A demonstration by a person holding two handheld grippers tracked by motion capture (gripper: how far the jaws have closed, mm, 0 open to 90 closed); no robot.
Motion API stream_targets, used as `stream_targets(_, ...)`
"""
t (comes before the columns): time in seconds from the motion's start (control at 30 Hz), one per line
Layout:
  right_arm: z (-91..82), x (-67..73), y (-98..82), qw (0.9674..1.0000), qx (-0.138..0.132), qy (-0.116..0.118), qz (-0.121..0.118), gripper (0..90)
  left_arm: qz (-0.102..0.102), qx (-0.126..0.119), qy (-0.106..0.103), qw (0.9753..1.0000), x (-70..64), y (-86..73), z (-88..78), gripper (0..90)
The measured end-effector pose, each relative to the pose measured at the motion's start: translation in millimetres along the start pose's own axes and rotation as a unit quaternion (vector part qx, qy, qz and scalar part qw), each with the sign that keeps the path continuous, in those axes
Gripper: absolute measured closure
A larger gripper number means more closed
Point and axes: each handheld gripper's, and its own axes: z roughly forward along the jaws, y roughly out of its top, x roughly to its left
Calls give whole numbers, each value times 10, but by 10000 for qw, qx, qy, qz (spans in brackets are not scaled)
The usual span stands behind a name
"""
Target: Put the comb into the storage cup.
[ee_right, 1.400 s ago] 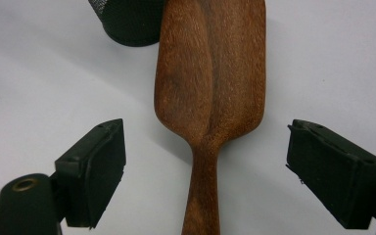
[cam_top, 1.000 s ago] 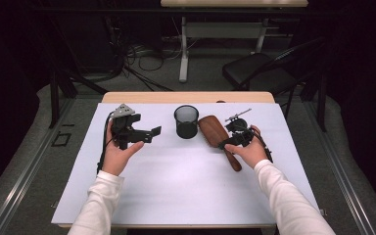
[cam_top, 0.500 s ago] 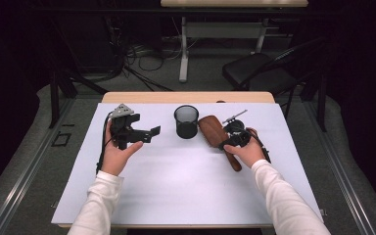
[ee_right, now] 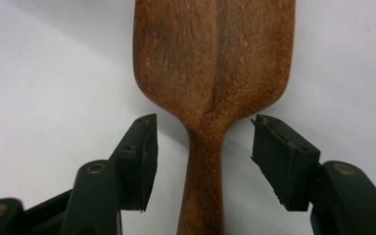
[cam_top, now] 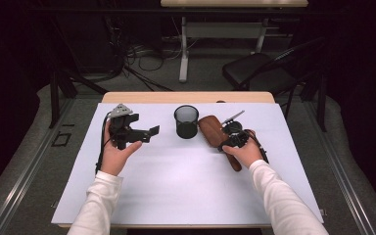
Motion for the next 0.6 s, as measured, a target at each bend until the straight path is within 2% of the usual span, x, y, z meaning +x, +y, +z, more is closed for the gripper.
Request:
stream_targets(0.1, 17, 12, 4, 9999, 66, 44, 64, 445, 7, 15, 2, 10000, 1, -3, 5, 7)
stream_targets(0.23, 50, 3, 5, 9999, 128, -11, -44, 464, 17, 14, -7, 10000, -1, -3, 7, 7)
stream_targets(0.33, 61, -5, -1, 9999, 121, -21, 56, 478, 5, 9, -7, 10000, 3, -2, 4, 7)
stream_targets(0.47, 92, -21, 0, 9999, 120, 5, 59, 495, -16, 10, -1, 10000, 9, -7, 6, 7)
stream_targets(0.6, 127, -17, -2, 9996, 234, -5, 171, 506, -22, 13, 2, 10000, 11, -9, 6, 8)
